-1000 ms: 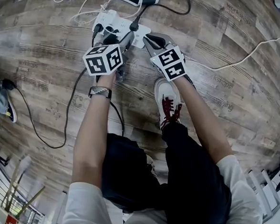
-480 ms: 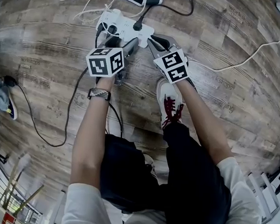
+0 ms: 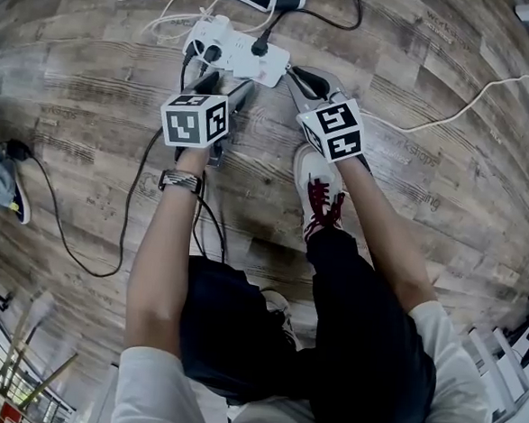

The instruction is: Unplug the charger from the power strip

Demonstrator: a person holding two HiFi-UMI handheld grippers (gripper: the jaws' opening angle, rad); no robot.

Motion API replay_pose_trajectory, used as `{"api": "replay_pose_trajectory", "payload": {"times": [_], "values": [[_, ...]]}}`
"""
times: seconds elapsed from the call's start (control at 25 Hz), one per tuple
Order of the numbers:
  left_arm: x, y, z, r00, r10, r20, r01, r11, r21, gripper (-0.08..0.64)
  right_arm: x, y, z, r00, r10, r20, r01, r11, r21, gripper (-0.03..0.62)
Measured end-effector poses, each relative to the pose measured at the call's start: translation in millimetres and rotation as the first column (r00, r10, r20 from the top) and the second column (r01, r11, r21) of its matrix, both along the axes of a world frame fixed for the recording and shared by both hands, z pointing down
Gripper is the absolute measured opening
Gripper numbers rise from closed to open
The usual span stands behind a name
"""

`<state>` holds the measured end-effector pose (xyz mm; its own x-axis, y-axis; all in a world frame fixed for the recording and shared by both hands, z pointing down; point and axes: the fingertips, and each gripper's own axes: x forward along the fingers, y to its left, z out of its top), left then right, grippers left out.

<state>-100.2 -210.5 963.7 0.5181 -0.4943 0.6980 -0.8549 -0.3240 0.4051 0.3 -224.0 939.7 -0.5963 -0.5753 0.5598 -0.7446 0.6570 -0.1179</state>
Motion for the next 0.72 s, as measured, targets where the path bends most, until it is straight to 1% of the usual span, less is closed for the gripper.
{"api": "replay_pose_trajectory", "payload": {"times": [0.12,0.28,0.32,0.44,0.6,0.72], "values": [[-7.1,8.3,-4.5,1.0,0.008,0.028,-0.008,1.0,0.005,0.336,3.3,1.5,-15.2,0.999,0.024,0.025,-0.025,0.999,0.024,0.042],[-23.4,6.0,-29.0,0.996,-0.039,0.075,0.032,0.995,0.09,0.25,8.6,1.4,-40.9,0.998,0.042,0.054,-0.046,0.996,0.07,0.032],[-26.6,3.8,-37.0,0.995,-0.052,0.081,0.043,0.993,0.114,0.241,10.4,0.1,-47.9,0.997,0.046,0.059,-0.051,0.995,0.083,0.029],[-33.2,-2.2,-62.6,0.992,-0.077,0.099,0.057,0.981,0.187,0.214,13.8,-5.4,-70.7,0.997,0.046,0.064,-0.053,0.991,0.12,0.021],[-38.8,-4.5,-96.2,0.985,-0.087,0.15,0.044,0.962,0.268,0.164,16.7,-9.9,-108.2,0.998,0.036,0.055,-0.045,0.983,0.177,0.007],[-44.0,-11.6,-128.3,0.978,-0.122,0.17,0.061,0.942,0.33,0.149,15.9,-15.3,-144.0,0.998,0.018,0.057,-0.031,0.973,0.228,0.005]]}}
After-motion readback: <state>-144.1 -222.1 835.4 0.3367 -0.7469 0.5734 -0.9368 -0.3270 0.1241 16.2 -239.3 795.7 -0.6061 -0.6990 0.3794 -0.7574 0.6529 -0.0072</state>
